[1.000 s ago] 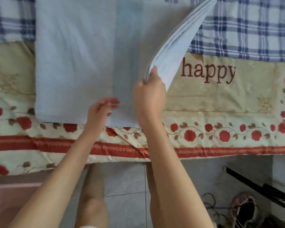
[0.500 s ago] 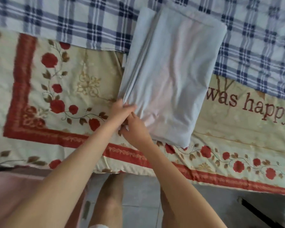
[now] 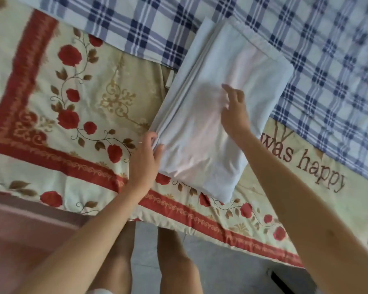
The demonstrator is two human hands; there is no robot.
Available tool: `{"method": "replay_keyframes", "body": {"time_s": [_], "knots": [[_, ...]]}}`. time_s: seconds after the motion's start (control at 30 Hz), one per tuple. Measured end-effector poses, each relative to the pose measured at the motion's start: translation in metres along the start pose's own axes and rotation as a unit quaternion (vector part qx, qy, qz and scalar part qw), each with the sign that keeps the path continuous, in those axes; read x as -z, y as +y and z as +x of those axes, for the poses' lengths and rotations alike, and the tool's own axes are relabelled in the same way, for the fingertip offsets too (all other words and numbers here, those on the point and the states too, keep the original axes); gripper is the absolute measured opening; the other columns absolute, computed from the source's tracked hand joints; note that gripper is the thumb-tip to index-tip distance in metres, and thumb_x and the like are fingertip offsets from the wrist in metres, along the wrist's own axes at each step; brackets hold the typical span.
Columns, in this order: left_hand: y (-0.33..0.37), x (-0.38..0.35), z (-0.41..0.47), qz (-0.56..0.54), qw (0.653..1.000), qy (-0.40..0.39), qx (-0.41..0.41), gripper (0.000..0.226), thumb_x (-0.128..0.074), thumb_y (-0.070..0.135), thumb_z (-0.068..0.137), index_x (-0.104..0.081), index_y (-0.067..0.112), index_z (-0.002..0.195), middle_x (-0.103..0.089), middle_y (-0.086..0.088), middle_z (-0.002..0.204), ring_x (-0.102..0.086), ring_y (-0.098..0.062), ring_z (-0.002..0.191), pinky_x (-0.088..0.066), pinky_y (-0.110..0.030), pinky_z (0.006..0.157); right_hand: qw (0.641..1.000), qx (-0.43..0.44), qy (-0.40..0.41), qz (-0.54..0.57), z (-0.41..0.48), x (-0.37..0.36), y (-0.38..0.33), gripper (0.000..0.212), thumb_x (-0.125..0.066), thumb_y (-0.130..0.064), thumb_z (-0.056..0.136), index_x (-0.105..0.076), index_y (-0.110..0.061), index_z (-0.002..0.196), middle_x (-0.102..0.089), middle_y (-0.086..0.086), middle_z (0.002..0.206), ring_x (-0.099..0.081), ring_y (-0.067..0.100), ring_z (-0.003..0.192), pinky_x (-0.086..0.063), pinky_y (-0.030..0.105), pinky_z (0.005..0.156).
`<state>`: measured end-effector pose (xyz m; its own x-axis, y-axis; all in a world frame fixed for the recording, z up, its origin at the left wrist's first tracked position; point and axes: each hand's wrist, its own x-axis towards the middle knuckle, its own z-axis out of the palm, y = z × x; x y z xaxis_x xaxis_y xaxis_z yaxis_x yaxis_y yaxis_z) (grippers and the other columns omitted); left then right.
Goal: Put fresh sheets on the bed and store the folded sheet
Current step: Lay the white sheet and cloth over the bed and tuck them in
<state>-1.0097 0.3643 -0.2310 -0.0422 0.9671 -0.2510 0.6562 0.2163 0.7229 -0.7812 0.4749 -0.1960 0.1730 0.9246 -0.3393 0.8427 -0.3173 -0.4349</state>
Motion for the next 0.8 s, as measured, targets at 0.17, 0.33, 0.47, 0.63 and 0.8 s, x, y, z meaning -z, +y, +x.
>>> {"method": "replay_keyframes", "body": {"time_s": [0.17, 0.33, 0.47, 0.63, 0.8], "knots": [[-0.019, 0.005, -0.028, -0.001, 1.000, 0.026, -0.005, 0.020, -0.058, 0.024, 0.091, -0.055, 0.008, 0.103, -0.054, -0.007, 0.099, -0.052, -0.012, 0.068, -0.048, -0.024, 0.054, 0.948, 0.211, -0.070, -0.230, 0.072, 0.009, -0.038, 0.062, -0.040, 0.010, 0.088, -0.040, -0.025, 0.139, -0.033, -0.001, 0.145, -0.045, 0.028, 0.119, -0.044, 0.041, 0.091], [-0.020, 0.011, -0.020, 0.015, 1.000, 0.016, -0.023, 0.022, -0.064, 0.029, 0.087, -0.059, 0.008, 0.092, -0.052, -0.006, 0.111, -0.052, -0.007, 0.067, -0.047, -0.020, 0.052, 0.915, 0.304, -0.104, -0.243, 0.091, 0.002, -0.056, 0.023, -0.047, -0.010, 0.095, -0.057, -0.015, 0.116, -0.053, 0.006, 0.119, -0.055, 0.028, 0.104, -0.048, 0.042, 0.080], [-0.031, 0.018, -0.014, 0.052, 0.998, -0.017, -0.042, 0.036, -0.070, 0.041, 0.077, -0.063, 0.008, 0.091, -0.049, -0.006, 0.108, -0.054, -0.011, 0.069, -0.049, -0.026, 0.049, 0.882, 0.404, -0.090, -0.227, 0.085, 0.005, -0.058, 0.019, -0.054, -0.010, 0.092, -0.056, -0.009, 0.111, -0.054, 0.007, 0.115, -0.059, 0.027, 0.090, -0.048, 0.036, 0.065], [-0.045, 0.022, -0.018, 0.036, 0.995, -0.071, -0.056, 0.051, -0.082, 0.032, 0.067, -0.064, 0.003, 0.105, -0.048, -0.014, 0.111, -0.055, -0.019, 0.082, -0.053, -0.033, 0.062, 0.837, 0.454, -0.185, -0.243, 0.073, 0.002, -0.055, 0.023, -0.057, -0.027, 0.091, -0.059, -0.014, 0.109, -0.057, 0.001, 0.113, -0.061, 0.021, 0.091, -0.045, 0.029, 0.063], [-0.047, 0.022, -0.023, 0.062, 0.993, -0.052, -0.081, 0.035, -0.082, 0.017, 0.066, -0.066, 0.003, 0.094, -0.055, -0.013, 0.104, -0.059, -0.024, 0.083, -0.051, -0.031, 0.068, 0.837, 0.410, -0.252, -0.260, 0.077, 0.000, -0.054, 0.030, -0.063, -0.027, 0.088, -0.057, -0.016, 0.116, -0.051, -0.001, 0.121, -0.052, 0.018, 0.106, -0.039, 0.028, 0.074]]}}
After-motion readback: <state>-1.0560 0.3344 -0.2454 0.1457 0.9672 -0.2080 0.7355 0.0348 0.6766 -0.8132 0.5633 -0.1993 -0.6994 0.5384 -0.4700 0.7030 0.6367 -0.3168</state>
